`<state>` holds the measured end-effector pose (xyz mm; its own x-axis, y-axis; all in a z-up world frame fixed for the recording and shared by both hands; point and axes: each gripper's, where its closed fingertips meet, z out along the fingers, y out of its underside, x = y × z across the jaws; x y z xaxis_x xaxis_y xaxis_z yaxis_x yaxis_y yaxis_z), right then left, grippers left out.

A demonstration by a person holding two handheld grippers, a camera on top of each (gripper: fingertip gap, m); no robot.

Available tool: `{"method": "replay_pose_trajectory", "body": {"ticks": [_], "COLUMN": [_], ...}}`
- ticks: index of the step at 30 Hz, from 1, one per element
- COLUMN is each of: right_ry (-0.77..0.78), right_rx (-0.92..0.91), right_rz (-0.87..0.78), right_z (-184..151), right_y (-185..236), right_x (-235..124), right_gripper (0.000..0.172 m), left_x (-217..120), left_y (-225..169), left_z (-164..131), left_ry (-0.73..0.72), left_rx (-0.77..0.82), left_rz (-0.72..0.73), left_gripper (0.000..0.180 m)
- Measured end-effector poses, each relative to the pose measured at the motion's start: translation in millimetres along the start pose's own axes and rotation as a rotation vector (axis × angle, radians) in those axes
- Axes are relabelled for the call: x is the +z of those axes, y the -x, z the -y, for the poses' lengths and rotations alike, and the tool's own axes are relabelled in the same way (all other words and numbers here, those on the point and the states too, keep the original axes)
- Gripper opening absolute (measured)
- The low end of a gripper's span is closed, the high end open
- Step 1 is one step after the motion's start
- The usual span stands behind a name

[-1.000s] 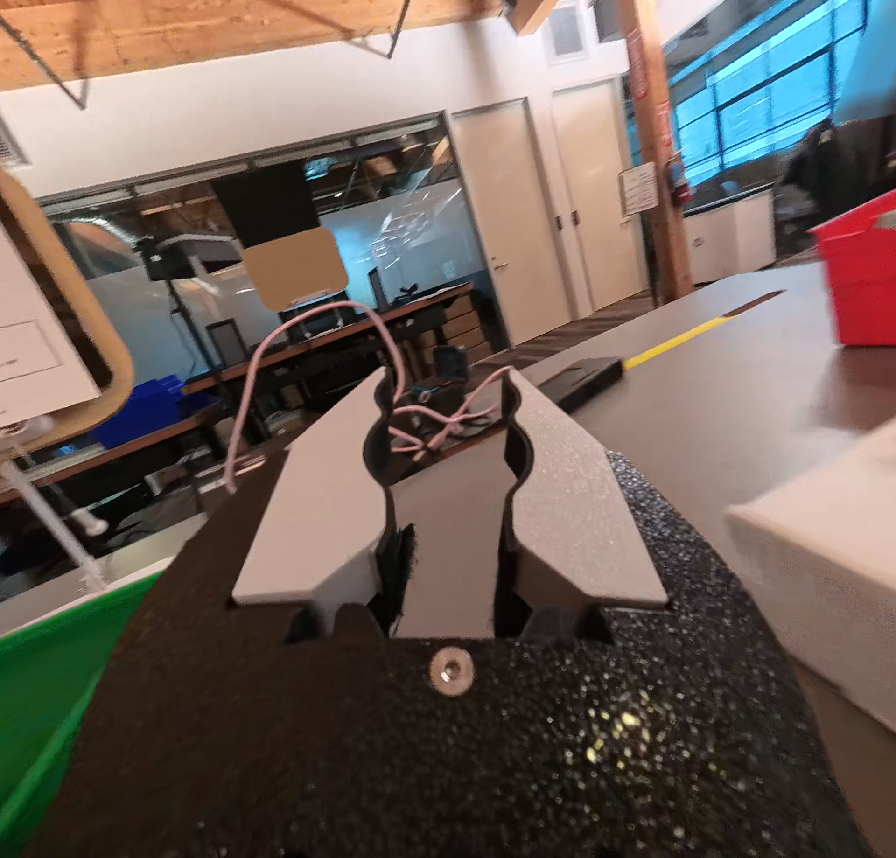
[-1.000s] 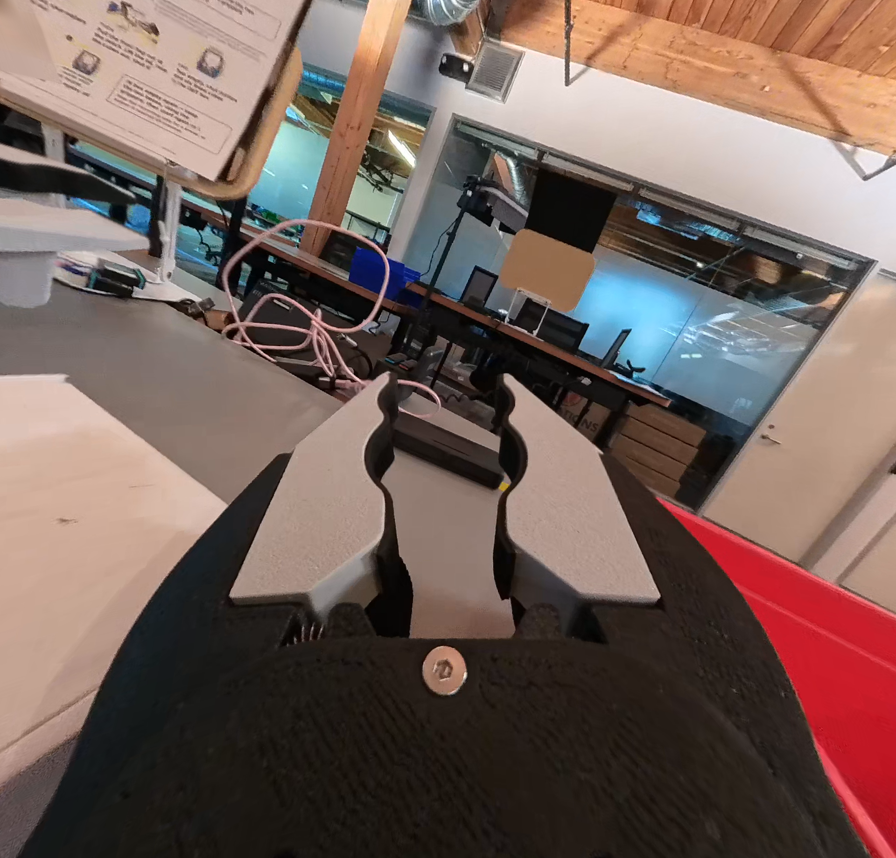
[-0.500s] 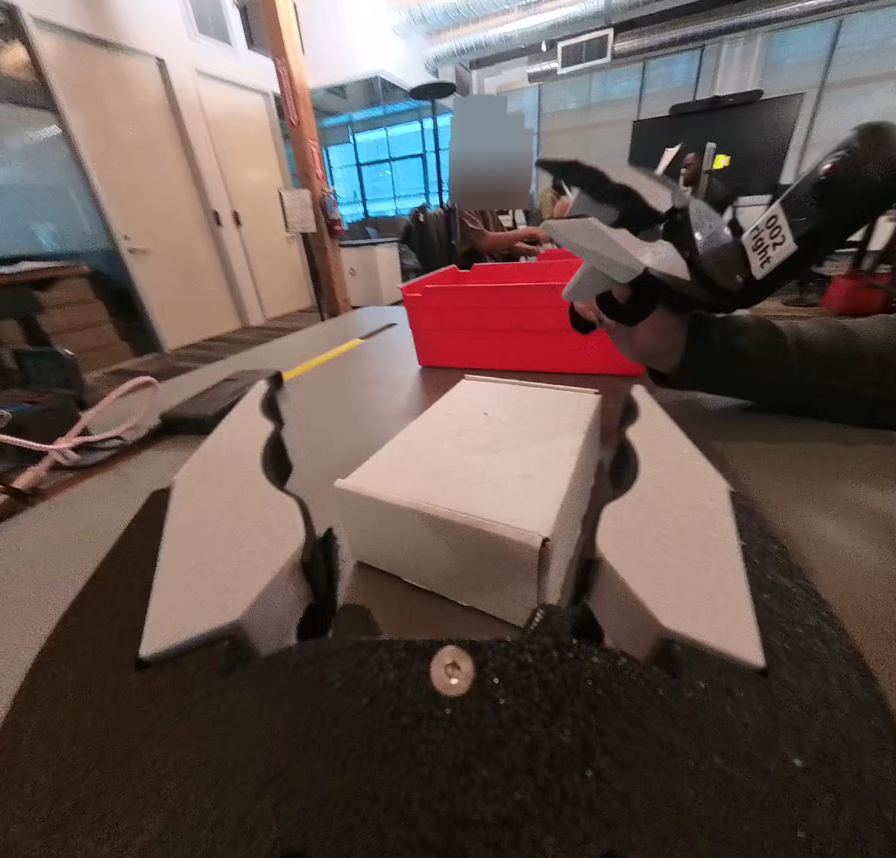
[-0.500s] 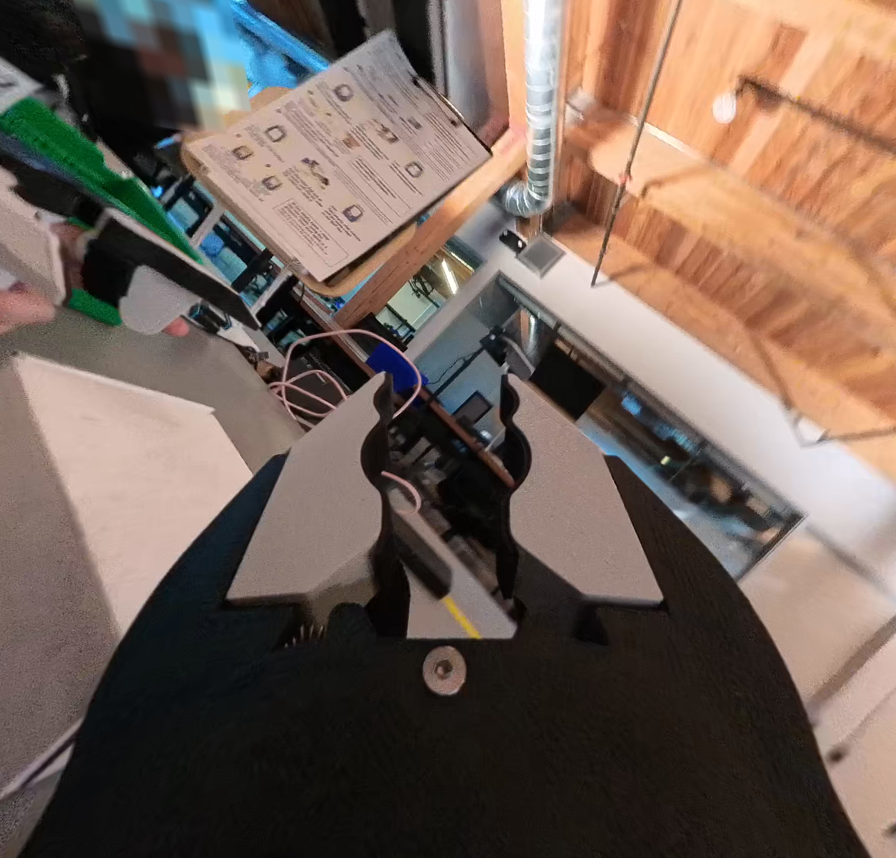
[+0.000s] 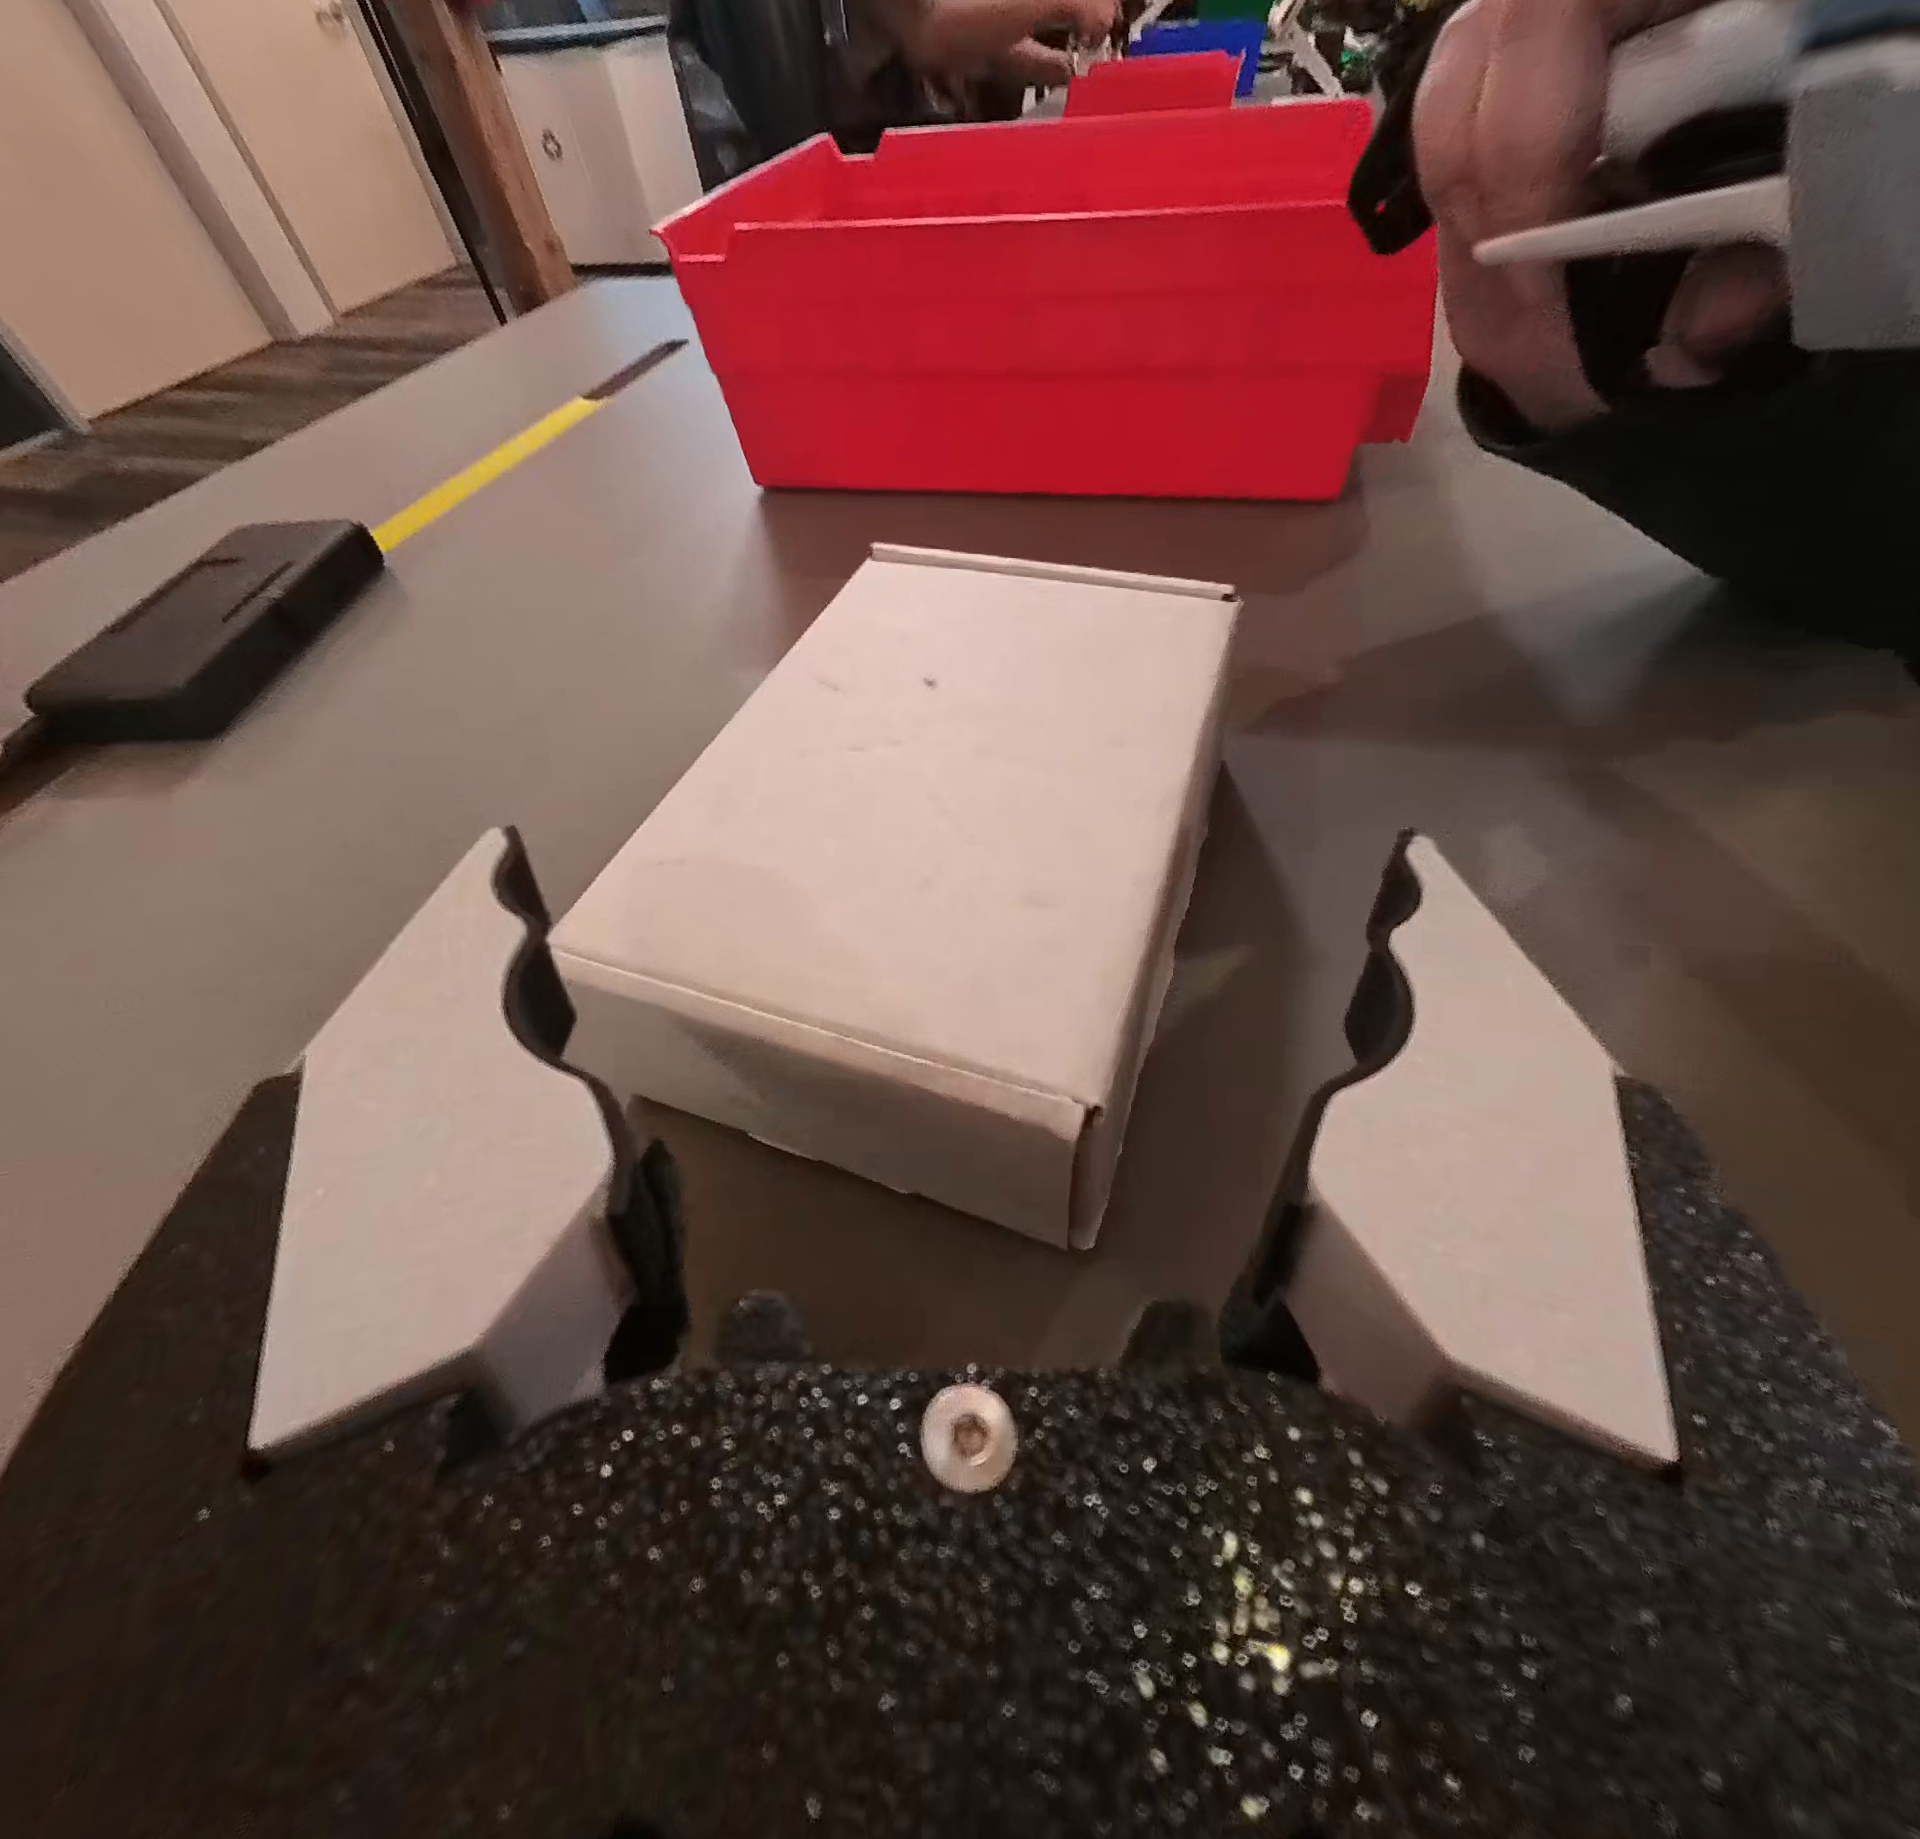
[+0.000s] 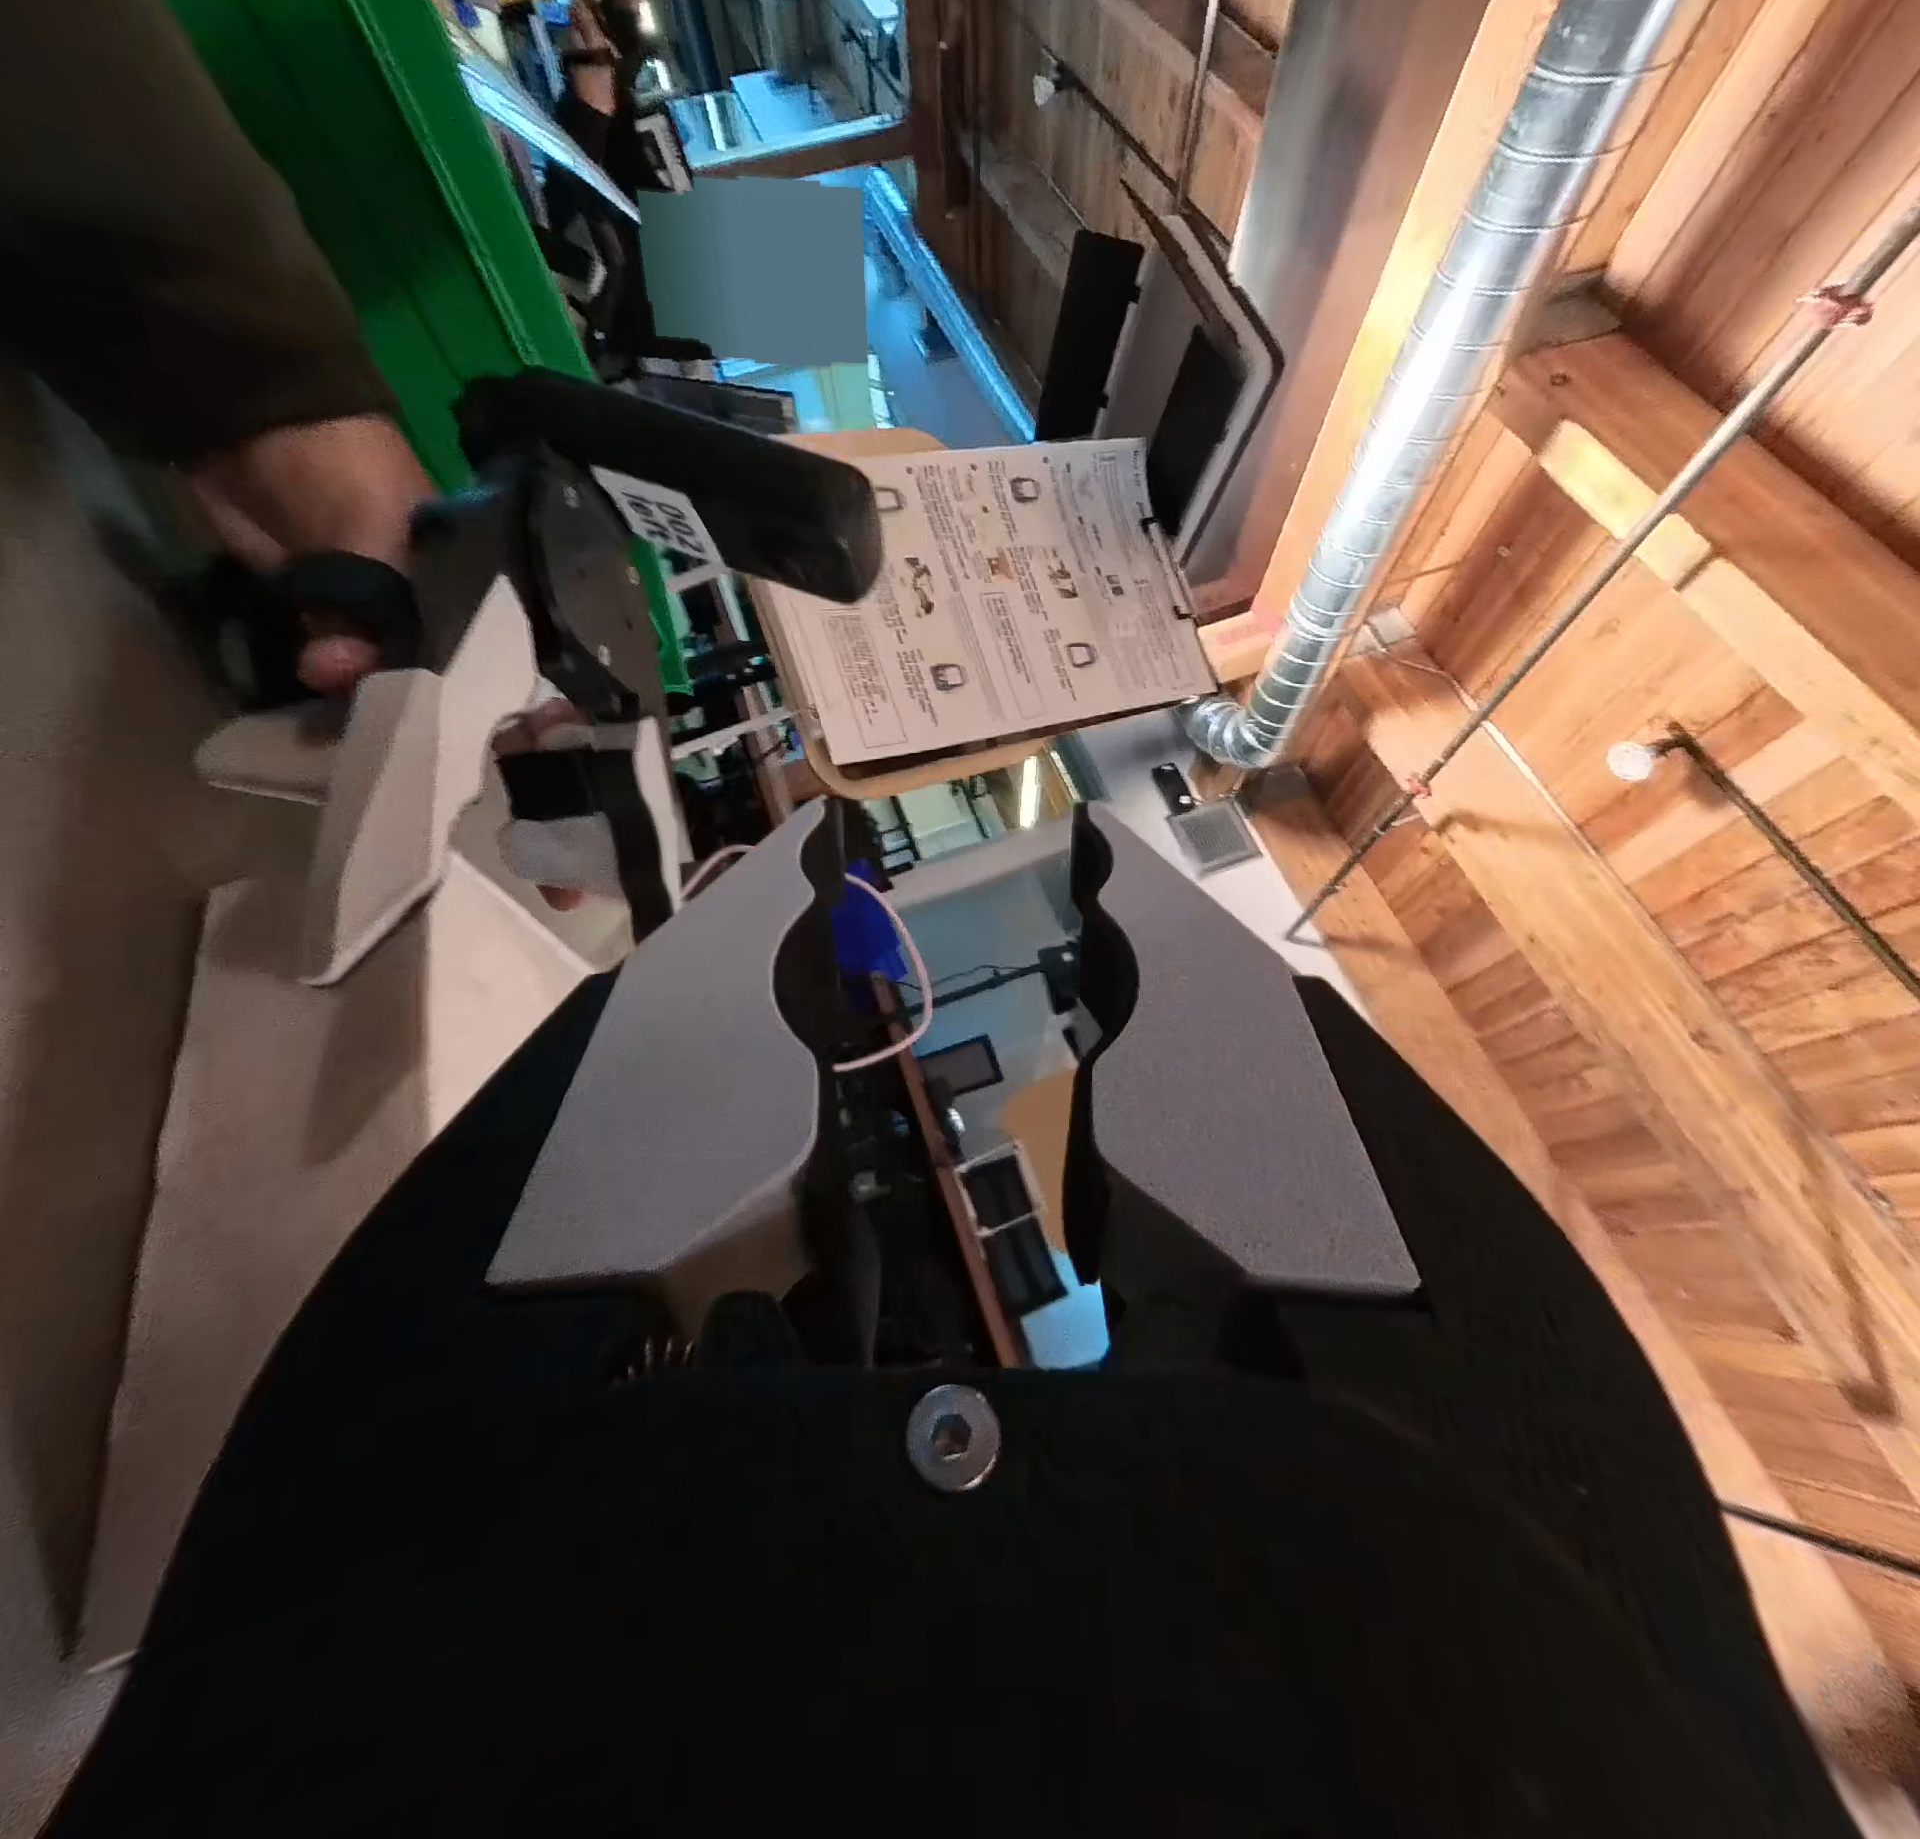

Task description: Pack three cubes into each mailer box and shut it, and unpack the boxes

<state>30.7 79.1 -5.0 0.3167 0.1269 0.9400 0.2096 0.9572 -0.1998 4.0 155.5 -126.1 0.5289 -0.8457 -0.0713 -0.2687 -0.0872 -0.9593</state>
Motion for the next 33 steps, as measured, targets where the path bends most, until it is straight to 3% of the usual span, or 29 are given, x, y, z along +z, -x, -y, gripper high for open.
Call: {"method": "replay_pose_trajectory", "body": {"ticks": [8, 11, 15, 25, 26, 28, 29, 31, 33], "right_ry": [0.130, 0.223, 0.291, 0.440, 0.449, 0.457, 0.462, 0.469, 0.453], "right_rx": [0.188, 0.255, 0.422, 0.299, 0.249, 0.152, 0.119, 0.107, 0.136], "right_rz": [0.345, 0.460, 0.582, 0.688, 0.673, 0.642, 0.643, 0.667, 0.674], "right_z": [-27, -45, -54, -78, -81, -86, -88, -89, -87], "right_y": [54, 73, 87, 118, 118, 119, 121, 128, 129], "right_x": [4, -1, -9, -19, -17, -14, -14, -16, -16], "right_gripper": [0.052, 0.052, 0.058, 0.091, 0.090, 0.089, 0.088, 0.083, 0.083], "left_x": [11, 8, 5, 1, 0, -5, -6, -12, -21], "left_y": [-2, 9, 8, 11, 12, 13, 17, 24, 29], "left_z": [-20, -17, -17, -5, -3, 0, 1, 6, 16], "left_ry": [0.150, 0.131, 0.125, 0.035, 0.017, -0.022, -0.041, -0.109, -0.196], "left_rx": [0.086, 0.068, 0.078, -0.144, -0.181, -0.300, -0.366, -0.456, -0.468], "left_rz": [0.047, 0.119, 0.122, 0.085, 0.078, 0.030, 0.015, -0.010, -0.028], "left_gripper": [0.133, 0.108, 0.101, 0.090, 0.084, 0.032, 0.035, 0.058, 0.097]}}
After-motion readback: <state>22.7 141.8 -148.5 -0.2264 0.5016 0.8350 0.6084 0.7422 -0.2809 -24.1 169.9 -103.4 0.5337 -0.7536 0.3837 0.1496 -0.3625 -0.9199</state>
